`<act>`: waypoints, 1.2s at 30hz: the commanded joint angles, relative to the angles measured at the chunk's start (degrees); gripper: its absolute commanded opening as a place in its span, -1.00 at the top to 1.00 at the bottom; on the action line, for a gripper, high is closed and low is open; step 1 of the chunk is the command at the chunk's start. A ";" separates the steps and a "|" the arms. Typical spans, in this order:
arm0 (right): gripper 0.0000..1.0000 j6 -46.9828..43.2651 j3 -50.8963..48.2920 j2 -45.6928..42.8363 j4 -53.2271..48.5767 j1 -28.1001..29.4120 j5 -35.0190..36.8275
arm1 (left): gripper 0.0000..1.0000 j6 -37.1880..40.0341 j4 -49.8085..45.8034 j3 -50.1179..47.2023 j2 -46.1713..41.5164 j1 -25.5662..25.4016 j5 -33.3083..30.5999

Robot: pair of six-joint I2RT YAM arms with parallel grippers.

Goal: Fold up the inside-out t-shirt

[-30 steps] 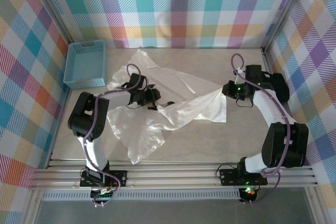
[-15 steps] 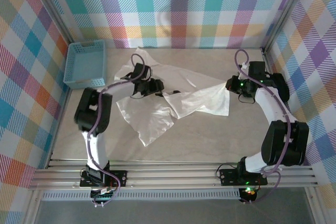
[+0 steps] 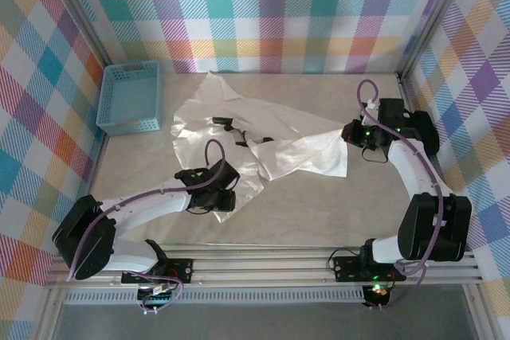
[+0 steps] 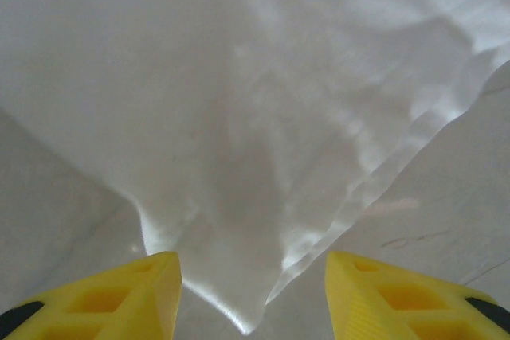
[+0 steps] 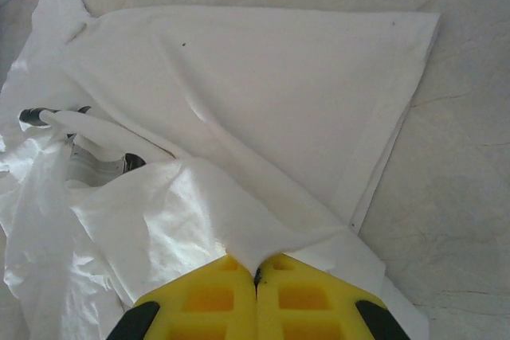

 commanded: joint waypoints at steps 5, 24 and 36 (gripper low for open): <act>1.00 -0.67 -0.95 0.13 0.91 0.24 -2.31 | 0.03 -0.93 -1.95 -0.77 3.62 -1.01 2.51; 1.00 -1.30 -1.35 -0.09 0.80 0.29 -1.35 | 0.46 -0.36 0.43 -3.33 12.02 -3.51 3.91; 1.00 -0.16 0.41 -4.66 1.24 0.24 0.10 | 1.00 3.75 -7.17 4.46 -6.56 0.39 -12.98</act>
